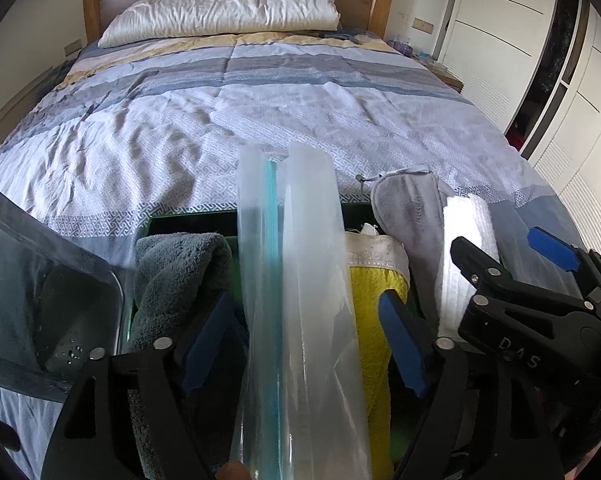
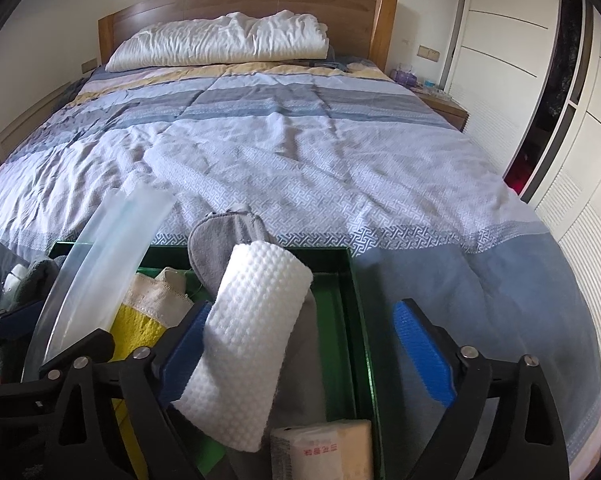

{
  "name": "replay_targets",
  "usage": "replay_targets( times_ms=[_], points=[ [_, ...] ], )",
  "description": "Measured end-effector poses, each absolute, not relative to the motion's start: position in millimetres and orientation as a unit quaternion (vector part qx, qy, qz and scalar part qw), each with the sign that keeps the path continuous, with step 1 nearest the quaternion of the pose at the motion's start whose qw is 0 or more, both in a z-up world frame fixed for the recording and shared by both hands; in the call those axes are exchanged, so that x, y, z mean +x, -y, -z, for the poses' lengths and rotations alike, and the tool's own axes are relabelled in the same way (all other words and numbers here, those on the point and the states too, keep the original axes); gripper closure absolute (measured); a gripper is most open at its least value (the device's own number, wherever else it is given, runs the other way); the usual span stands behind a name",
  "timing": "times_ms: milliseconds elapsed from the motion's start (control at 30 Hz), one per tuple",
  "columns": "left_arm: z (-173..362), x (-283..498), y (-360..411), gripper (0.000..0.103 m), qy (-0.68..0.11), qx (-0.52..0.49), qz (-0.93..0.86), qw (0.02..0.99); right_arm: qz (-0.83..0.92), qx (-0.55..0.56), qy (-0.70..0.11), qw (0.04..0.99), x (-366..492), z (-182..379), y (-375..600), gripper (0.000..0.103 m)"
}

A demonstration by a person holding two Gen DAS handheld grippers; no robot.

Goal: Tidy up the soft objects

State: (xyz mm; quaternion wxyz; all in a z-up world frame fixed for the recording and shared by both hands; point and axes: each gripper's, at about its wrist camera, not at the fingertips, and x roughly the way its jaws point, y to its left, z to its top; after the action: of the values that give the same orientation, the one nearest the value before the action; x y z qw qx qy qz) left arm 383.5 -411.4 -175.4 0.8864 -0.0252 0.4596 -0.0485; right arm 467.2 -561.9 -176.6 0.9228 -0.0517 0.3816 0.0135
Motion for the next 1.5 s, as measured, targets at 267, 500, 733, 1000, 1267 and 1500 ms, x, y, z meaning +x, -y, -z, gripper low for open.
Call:
replay_targets(
  times_ms=[267, 500, 733, 1000, 1267, 1500],
  points=[
    [169, 381, 413, 0.024, -0.454, -0.027, 0.050, 0.889, -0.011, -0.047, -0.381, 0.923, 466, 173, 566, 0.006],
    [163, 381, 412, 0.013, -0.442, -0.020, 0.047, 0.896, -0.004, -0.046, -0.376, 0.926, 464, 169, 568, 0.000],
    [161, 380, 410, 0.009, -0.442, -0.027, 0.047, 0.896, -0.006, -0.044, -0.376, 0.926, 462, 167, 569, 0.000],
    [161, 379, 410, 0.006, -0.440, -0.026, 0.048, 0.896, -0.008, -0.042, -0.375, 0.926, 460, 164, 568, 0.000],
    [158, 378, 411, 0.004, -0.438, -0.025, 0.048, 0.898, -0.007, -0.043, -0.374, 0.926, 459, 163, 567, 0.000],
    [157, 377, 410, 0.003, -0.437, -0.027, 0.047, 0.898, -0.007, -0.043, -0.373, 0.927, 458, 161, 566, 0.000]
  ],
)
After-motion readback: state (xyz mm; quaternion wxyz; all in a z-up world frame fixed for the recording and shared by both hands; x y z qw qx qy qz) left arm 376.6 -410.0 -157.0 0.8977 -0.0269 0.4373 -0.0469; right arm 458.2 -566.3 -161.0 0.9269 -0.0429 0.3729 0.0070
